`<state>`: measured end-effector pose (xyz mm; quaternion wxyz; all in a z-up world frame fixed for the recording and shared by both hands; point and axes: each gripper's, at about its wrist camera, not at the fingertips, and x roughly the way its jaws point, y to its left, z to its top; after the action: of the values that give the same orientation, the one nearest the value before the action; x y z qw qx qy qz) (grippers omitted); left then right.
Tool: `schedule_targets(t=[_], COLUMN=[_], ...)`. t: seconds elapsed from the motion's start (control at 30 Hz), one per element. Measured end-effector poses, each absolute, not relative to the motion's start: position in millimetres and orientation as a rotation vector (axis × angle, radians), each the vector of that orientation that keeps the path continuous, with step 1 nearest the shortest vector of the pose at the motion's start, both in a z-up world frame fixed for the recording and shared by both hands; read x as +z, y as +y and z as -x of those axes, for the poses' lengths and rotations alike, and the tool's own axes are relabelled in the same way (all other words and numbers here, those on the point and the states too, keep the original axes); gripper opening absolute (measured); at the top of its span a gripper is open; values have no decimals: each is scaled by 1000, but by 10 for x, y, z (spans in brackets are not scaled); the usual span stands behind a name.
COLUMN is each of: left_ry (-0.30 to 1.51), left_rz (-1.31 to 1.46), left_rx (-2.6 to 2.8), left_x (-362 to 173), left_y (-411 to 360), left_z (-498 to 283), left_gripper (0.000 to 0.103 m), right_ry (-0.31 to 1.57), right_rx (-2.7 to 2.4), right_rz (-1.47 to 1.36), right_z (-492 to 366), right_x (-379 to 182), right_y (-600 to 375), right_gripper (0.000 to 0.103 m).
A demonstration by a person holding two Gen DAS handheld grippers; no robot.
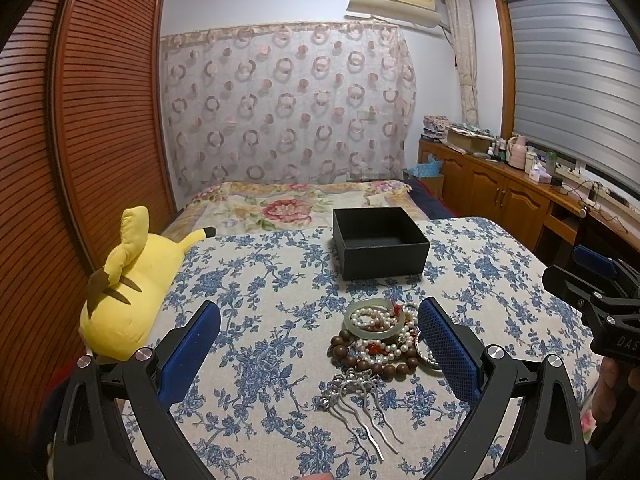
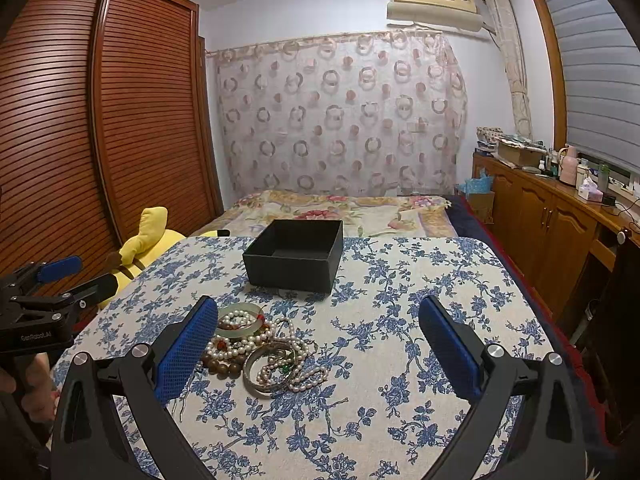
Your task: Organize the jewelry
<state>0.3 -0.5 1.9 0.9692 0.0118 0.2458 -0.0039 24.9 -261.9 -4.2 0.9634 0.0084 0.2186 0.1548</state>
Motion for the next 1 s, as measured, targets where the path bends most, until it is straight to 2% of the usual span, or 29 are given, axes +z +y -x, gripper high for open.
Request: schedule_targets(t=[1.0], left_ry=[496], left_rz=[-18], left_rx=[-12], left_x=[10], left_y=[7], left_z=[-36], left_gripper=[95], right_ry=[442], right_rx=[313], right_rz=[-19], right_z=[-249], right_x=[-38], right_y=[-2623], right_gripper=[101])
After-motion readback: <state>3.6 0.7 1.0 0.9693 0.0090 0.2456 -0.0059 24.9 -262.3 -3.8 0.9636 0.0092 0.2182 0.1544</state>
